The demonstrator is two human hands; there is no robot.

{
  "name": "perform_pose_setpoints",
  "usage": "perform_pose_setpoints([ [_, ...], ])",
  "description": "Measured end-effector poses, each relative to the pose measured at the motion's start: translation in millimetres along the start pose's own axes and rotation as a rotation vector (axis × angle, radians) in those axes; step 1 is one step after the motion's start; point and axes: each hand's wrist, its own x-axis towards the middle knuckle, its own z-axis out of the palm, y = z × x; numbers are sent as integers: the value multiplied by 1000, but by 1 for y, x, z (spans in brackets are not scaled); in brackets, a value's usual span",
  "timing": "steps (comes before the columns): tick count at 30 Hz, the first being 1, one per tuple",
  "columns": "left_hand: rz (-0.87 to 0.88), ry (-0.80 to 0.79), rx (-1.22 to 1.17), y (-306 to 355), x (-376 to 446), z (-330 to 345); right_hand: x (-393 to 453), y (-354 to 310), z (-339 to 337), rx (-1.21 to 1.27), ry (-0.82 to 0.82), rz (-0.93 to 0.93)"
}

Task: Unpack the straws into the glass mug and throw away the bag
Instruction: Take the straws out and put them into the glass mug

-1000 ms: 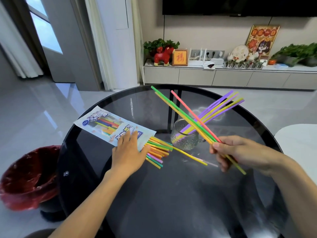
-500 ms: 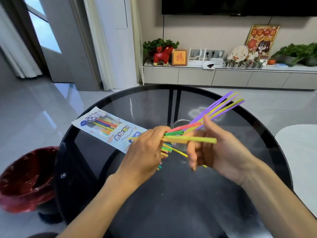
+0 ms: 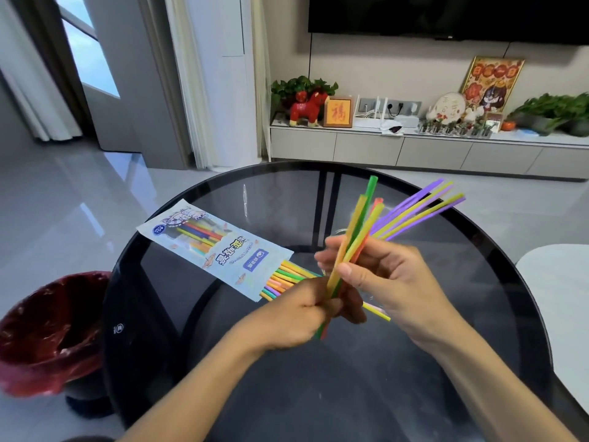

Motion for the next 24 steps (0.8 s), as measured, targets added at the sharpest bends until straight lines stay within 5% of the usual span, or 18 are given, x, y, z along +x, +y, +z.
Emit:
perform_pose_setpoints([
  [9,-70,-42,27,-3,-2,1,2,8,-6,-89,4,18],
  [18,-104,-202,-218,-4,-6,-4,4,5,-6,-30,58,84],
  [20,-132,-60,-199,-7,-4,-7,7,2,-7,28,194,55],
  [24,-133,476,-257,2,-6,-21,20,-8,-36,263,668,-83],
])
